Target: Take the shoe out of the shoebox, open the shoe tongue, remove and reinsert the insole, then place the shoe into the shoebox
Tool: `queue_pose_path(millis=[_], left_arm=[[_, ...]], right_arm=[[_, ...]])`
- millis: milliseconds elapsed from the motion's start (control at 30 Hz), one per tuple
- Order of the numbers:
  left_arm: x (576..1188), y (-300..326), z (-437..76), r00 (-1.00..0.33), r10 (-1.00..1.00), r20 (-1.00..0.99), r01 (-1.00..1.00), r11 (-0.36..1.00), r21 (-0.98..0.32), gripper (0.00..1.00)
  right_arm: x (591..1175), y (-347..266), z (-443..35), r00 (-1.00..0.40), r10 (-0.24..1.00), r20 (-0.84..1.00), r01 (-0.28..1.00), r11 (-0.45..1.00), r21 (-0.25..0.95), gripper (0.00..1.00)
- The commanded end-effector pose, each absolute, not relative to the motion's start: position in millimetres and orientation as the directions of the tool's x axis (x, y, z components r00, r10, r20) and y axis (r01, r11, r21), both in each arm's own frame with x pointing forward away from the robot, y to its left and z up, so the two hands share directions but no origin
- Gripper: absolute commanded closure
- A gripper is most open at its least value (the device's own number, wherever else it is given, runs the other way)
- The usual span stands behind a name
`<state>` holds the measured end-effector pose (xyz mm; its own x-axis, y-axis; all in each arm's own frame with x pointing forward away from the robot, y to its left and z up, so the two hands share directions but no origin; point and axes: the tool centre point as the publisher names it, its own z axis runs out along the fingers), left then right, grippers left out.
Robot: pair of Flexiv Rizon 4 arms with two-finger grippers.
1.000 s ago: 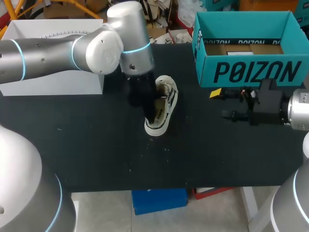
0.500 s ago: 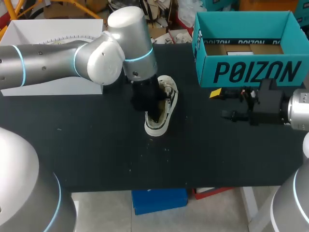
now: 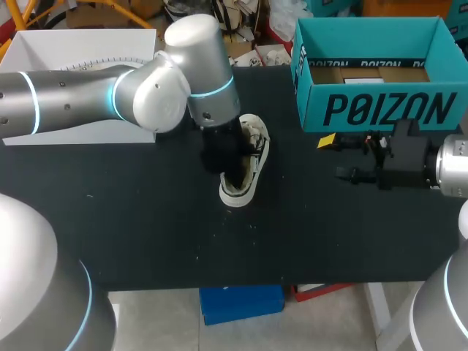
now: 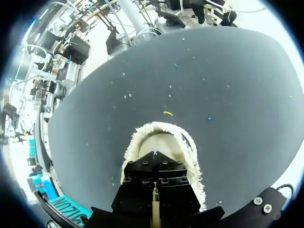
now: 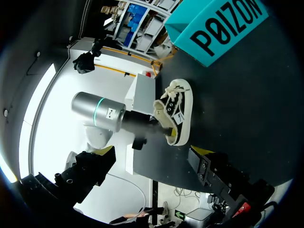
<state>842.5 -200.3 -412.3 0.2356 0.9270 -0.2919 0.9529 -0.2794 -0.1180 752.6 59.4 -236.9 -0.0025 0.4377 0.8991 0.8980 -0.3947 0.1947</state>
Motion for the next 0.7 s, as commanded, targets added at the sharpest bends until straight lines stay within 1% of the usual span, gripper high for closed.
queue_pose_path(millis=[33, 167, 300, 333, 600, 633, 700], left_arm=[[833.8, -195.8, -391.4, 0.213, 0.917, -0.336, 0.947, -0.279, -0.161, 1.0], [831.9, -189.9, -363.4, 0.189, 0.909, -0.371, 0.954, -0.26, -0.15, 1.0], [833.8, -178.4, -337.3, 0.111, 0.898, -0.425, 0.967, -0.196, -0.161, 1.0], [832.1, -175.8, -331.2, 0.065, 0.888, -0.455, 0.968, -0.167, -0.188, 1.0], [837.8, -154.8, -310.8, -0.072, 0.842, -0.534, 0.977, -0.049, -0.209, 1.0], [839.8, -151.2, -308.1, -0.116, 0.821, -0.559, 0.973, -0.018, -0.228, 1.0], [849.3, -146.3, -307.7, -0.163, 0.797, -0.582, 0.972, 0.028, -0.234, 1.0]], right_arm=[[752.9, 60.3, -236.7, -0.001, 0.44, 0.898, 0.898, -0.395, 0.194, 0.0], [752.9, 60.3, -236.7, -0.001, 0.44, 0.898, 0.898, -0.395, 0.194, 0.0], [752.9, 60.3, -236.7, -0.001, 0.44, 0.898, 0.898, -0.395, 0.194, 0.0], [752.9, 60.3, -236.7, -0.001, 0.44, 0.898, 0.898, -0.395, 0.194, 0.0], [752.9, 60.3, -236.7, -0.001, 0.44, 0.898, 0.898, -0.395, 0.194, 0.0], [752.9, 60.3, -236.7, -0.001, 0.44, 0.898, 0.898, -0.395, 0.194, 0.0], [752.9, 60.3, -236.7, -0.001, 0.44, 0.898, 0.898, -0.395, 0.194, 0.0]])
